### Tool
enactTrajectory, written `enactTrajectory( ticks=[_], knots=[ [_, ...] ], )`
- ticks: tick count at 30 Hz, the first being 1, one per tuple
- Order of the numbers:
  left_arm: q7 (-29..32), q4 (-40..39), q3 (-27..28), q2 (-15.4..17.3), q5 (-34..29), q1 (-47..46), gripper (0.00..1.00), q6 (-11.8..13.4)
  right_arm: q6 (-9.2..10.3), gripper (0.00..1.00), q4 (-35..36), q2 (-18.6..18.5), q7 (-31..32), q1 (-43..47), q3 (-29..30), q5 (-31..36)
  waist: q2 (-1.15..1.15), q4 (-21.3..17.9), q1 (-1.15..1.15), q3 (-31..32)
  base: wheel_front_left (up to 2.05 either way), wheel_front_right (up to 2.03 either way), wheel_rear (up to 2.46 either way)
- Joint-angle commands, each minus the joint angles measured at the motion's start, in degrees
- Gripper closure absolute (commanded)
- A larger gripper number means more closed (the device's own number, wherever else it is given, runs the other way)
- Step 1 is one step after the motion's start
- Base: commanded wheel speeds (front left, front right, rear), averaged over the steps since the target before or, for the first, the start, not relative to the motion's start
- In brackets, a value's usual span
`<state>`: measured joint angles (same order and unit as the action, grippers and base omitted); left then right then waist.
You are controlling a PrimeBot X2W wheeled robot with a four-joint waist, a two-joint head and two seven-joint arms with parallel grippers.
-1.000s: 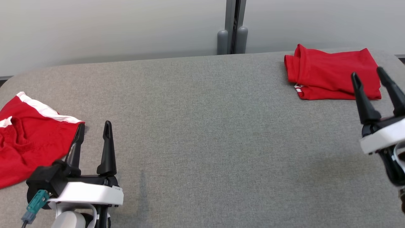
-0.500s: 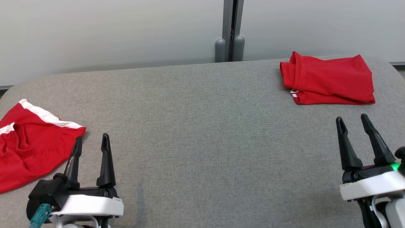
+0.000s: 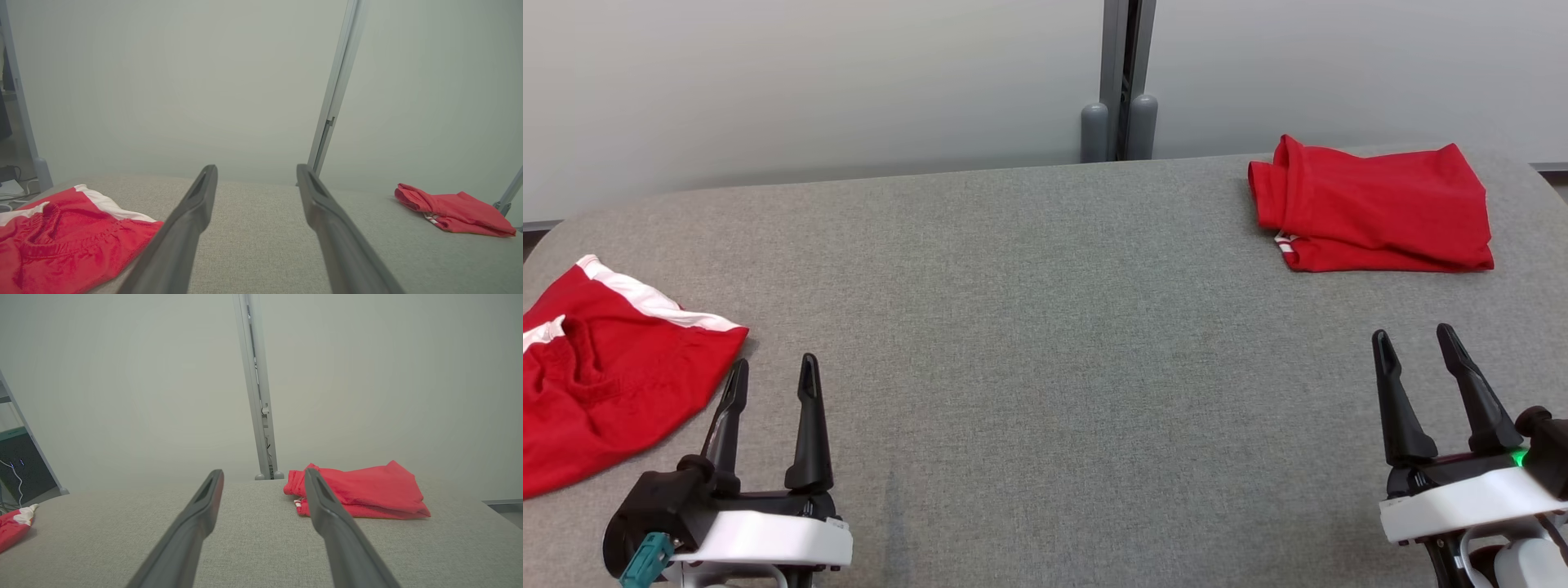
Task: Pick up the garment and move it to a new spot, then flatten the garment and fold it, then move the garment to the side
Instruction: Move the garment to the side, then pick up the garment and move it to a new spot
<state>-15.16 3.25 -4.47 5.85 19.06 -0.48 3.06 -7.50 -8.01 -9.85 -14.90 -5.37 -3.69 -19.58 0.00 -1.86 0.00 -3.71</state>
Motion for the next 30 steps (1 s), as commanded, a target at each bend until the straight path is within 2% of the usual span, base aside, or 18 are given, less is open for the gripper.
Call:
enactTrajectory(
  ticks=[1, 22, 30],
  knots=[
    [-0.1, 0.1, 0.5, -0.2, -0.9, 0.1, 0.0, -0.3, 0.0, 0.0, 0.0, -0.1, -0.2, 0.3, 0.2, 0.4, 0.0, 0.0, 0.0, 0.0, 0.0, 0.0, 0.0],
    [-0.1, 1.7, 2.2, -2.0, -3.2, -0.5, 0.0, -2.5, 0.0, 0.0, -1.2, 0.0, -0.2, -0.2, -0.9, -0.2, 0.0, 0.5, 0.0, 0.2, 0.0, 0.0, 0.0],
    [-0.1, 1.5, 2.8, -2.1, -3.6, -1.1, 0.0, -2.8, 0.0, 0.0, -1.0, -0.1, -0.2, -0.6, -1.6, -0.8, 0.0, 3.8, 0.0, -0.2, 0.0, 0.0, 0.0]
  ],
)
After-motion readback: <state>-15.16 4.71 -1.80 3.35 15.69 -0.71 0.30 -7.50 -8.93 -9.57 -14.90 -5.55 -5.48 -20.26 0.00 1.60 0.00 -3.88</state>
